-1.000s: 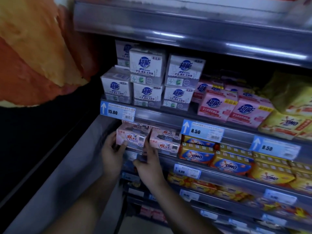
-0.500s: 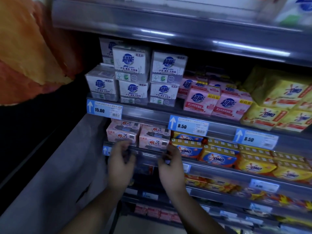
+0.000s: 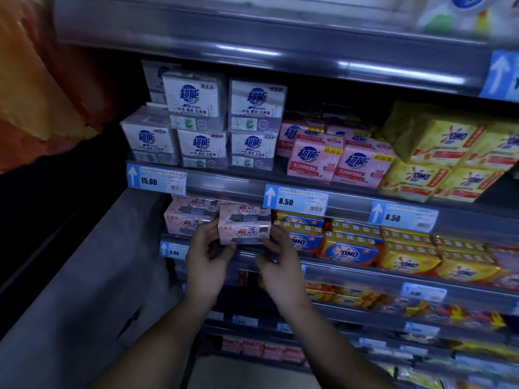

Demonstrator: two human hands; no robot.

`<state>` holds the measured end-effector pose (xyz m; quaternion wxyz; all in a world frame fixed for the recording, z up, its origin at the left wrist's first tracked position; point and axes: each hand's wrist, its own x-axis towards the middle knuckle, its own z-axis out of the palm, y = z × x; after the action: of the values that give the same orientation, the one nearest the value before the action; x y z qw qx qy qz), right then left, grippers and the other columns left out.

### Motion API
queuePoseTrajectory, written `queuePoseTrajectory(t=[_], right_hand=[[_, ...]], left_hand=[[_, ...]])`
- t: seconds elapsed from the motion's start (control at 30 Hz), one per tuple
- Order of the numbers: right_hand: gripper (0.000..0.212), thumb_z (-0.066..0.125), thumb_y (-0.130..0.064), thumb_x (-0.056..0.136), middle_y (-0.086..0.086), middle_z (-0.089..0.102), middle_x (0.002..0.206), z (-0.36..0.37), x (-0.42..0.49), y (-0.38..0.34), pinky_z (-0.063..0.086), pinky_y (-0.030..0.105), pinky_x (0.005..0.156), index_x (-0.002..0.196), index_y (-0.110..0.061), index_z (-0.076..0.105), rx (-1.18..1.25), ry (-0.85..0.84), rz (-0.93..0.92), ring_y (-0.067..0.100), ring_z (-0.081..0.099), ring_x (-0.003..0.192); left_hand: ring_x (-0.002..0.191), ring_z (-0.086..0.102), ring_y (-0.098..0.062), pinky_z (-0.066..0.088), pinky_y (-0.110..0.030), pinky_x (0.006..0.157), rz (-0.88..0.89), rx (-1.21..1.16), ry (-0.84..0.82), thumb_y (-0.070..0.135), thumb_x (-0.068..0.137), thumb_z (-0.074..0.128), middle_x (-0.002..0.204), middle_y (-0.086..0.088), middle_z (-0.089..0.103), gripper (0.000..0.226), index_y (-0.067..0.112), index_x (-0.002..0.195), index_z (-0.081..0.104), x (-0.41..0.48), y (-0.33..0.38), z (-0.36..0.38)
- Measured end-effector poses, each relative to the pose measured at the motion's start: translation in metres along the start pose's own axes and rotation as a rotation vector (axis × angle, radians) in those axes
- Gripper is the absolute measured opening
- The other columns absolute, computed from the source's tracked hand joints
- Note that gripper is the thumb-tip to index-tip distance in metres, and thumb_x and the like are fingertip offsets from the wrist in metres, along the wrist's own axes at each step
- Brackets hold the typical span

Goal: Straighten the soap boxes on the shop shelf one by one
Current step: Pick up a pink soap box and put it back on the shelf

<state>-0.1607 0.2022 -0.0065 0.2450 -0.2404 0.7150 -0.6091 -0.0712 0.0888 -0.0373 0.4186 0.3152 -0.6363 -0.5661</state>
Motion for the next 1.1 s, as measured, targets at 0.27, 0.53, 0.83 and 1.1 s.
queuePoseTrajectory(t=[0.27,0.53,0.83,1.1], right_hand=[[0.038,0.072,0.001,0.086,-0.010,0.066,0.112,-0.033,-0.023,-0.002,0.058,0.044,0.090,0.113,-0.019,0.054,0.051,0.047,-0.054,0.007,0.065,0.103],[0.086,0.085,-0.016,0.080,-0.012,0.053,0.135,-0.059,-0.045,0.011,0.050,0.031,0.101,0.147,-0.041,0.038,-0.120,-0.100,-0.130,0.005,0.054,0.122],[0.068,0.086,-0.001,0.074,-0.012,0.066,0.123,-0.104,-0.058,0.010,0.053,0.020,0.088,0.128,-0.033,0.058,-0.131,-0.033,-0.198,0.003,0.059,0.116],[0.068,0.086,-0.009,0.078,-0.018,0.068,0.125,-0.126,-0.064,0.016,0.058,0.032,0.092,0.133,-0.035,0.056,0.000,-0.023,-0.139,0.004,0.063,0.118]], left_hand=[[0.091,0.059,-0.046,0.052,-0.055,0.083,-0.022,-0.104,-0.205,0.010,0.071,0.082,0.110,-0.020,0.066,0.052,0.014,0.113,0.053,-0.009,0.016,-0.008],[0.075,0.062,-0.018,0.051,-0.028,0.077,0.002,-0.002,-0.477,0.013,0.059,0.090,0.078,-0.021,0.064,0.071,0.029,0.123,0.064,-0.017,0.025,-0.031],[0.088,0.061,-0.034,0.048,-0.045,0.091,0.040,-0.071,-0.629,0.000,0.062,0.088,0.098,-0.040,0.059,0.074,0.033,0.124,0.067,-0.028,0.043,-0.005],[0.127,0.061,-0.018,0.052,-0.030,0.102,0.029,-0.107,-0.673,0.003,0.068,0.089,0.132,0.002,0.069,0.077,0.030,0.135,0.062,-0.041,0.042,0.015]])
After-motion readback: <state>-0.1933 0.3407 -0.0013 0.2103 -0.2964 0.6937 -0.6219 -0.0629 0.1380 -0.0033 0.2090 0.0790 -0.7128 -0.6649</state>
